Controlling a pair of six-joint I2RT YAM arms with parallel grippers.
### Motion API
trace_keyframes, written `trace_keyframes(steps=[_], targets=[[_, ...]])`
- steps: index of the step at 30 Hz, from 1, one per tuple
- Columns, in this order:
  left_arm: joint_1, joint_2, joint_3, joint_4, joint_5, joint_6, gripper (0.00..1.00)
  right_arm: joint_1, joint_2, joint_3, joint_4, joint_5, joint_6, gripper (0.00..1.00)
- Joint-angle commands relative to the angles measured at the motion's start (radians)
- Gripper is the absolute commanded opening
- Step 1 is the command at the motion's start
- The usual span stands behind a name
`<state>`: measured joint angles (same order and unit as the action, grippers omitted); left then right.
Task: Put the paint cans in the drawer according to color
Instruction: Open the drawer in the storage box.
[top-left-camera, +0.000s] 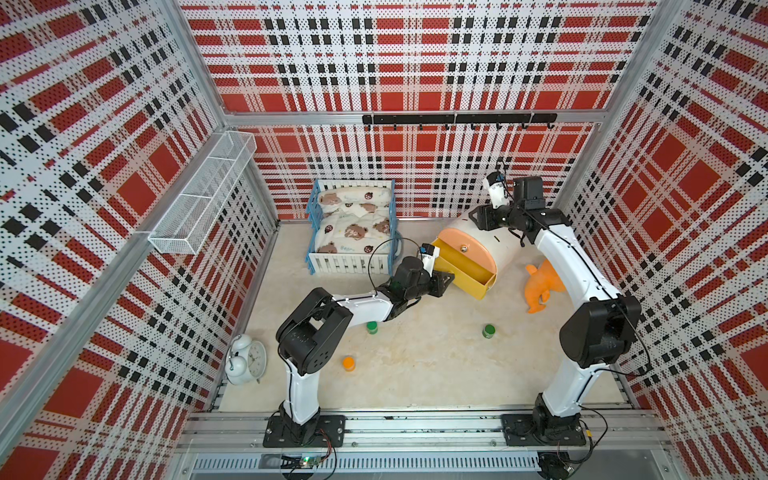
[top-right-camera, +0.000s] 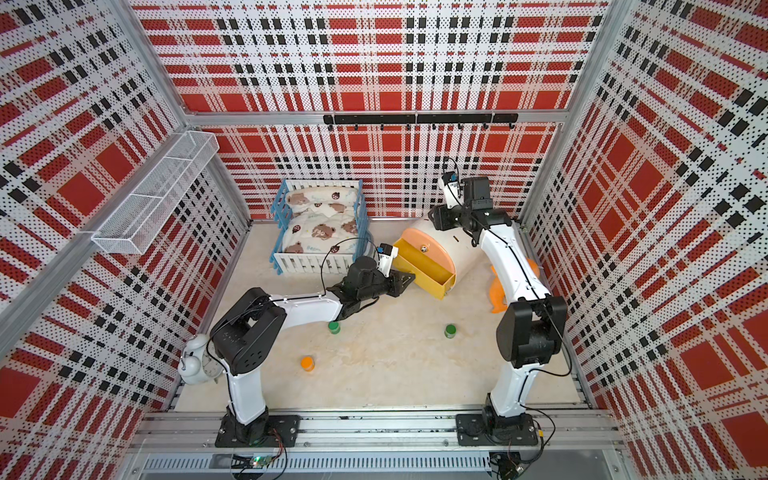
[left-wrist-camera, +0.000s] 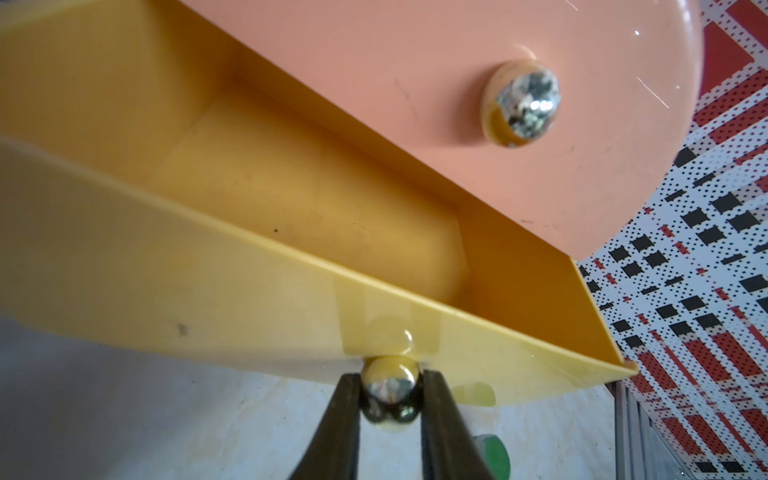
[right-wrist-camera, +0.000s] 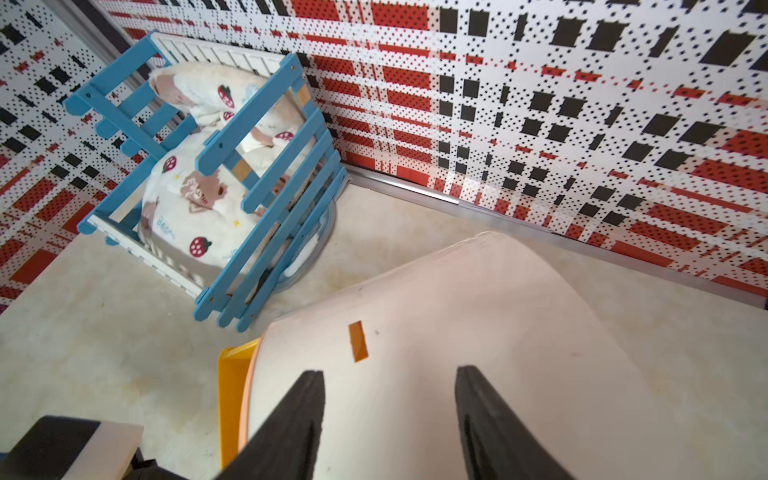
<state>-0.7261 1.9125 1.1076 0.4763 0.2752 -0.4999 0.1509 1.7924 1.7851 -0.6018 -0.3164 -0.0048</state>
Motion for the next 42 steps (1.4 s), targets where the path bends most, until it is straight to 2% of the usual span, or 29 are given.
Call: trace_keyframes(steps=[1,11,24,26,28,31,37,42], targets=[[-0.018,-0.047,-0.042,-0.034,0.007,0.000,0.14,0.011,-0.055,-0.077,-0.027,0.044,-0.006,0.57],[0.023,-0.085,-0.107,-0.034,0.016,-0.002,0.14,0.026,-0.115,-0.269,0.065,0.099,0.032,0.56],[0.082,-0.129,-0.185,-0.035,0.082,0.027,0.15,0.026,-0.103,-0.288,0.068,0.125,0.031,0.55],[0.081,-0.124,-0.183,-0.037,0.090,0.029,0.21,0.026,-0.102,-0.283,0.064,0.118,0.032,0.55],[0.081,-0.125,-0.177,-0.038,0.088,0.029,0.33,0.026,-0.103,-0.269,0.052,0.107,0.032,0.55],[0.081,-0.148,-0.178,-0.047,0.070,0.027,0.46,0.026,-0.111,-0.233,0.024,0.098,0.039,0.55],[0.087,-0.267,-0.213,-0.111,-0.004,0.042,0.57,0.026,-0.161,-0.153,-0.045,0.096,0.082,0.56],[0.101,-0.394,-0.248,-0.220,-0.102,0.061,0.60,0.033,-0.235,-0.138,-0.091,0.096,0.129,0.57]])
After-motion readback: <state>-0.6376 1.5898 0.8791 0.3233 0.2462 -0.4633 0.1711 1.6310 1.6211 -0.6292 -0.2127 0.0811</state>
